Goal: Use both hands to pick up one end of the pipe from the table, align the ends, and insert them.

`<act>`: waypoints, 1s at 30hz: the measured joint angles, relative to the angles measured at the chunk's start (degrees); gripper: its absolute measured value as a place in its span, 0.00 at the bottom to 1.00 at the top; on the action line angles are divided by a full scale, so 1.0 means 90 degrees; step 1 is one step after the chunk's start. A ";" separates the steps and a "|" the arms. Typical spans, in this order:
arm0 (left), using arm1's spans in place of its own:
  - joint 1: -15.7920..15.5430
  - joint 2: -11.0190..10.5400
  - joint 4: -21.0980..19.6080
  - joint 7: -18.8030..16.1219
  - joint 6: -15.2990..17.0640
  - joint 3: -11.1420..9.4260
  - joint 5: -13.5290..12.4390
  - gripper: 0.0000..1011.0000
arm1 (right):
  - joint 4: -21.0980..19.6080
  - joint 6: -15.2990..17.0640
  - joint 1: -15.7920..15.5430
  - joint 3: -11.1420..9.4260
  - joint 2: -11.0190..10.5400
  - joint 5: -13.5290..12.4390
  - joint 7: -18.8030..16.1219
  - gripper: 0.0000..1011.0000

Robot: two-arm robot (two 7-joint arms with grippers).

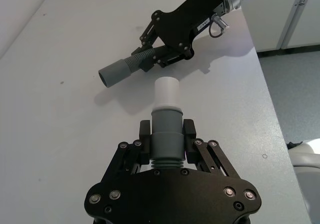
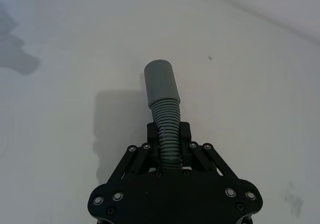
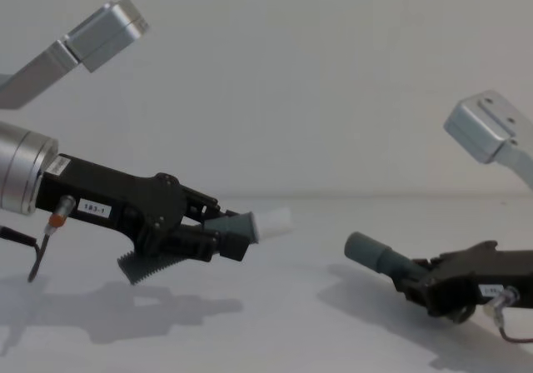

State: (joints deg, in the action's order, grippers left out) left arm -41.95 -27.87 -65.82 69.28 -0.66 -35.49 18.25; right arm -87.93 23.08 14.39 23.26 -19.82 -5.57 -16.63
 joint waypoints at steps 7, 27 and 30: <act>0.0000 0.0000 0.0000 0.0000 0.0000 0.0000 0.0000 0.35 | 0.0104 -0.0855 0.0065 0.0106 -0.0237 0.0153 -0.0350 0.21; 0.0000 0.0000 0.0000 0.0000 0.0000 0.0000 0.0000 0.35 | 0.0509 -0.3449 0.0388 0.0385 -0.0903 0.0484 -0.1406 0.21; 0.0000 0.0000 0.0000 0.0000 0.0000 0.0000 0.0000 0.35 | 0.0585 -0.3856 0.0469 0.0433 -0.1003 0.0512 -0.1561 0.21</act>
State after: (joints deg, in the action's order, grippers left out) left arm -41.95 -27.88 -65.82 69.28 -0.65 -35.49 18.25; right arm -82.67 -11.62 18.61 27.16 -28.84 -0.95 -30.68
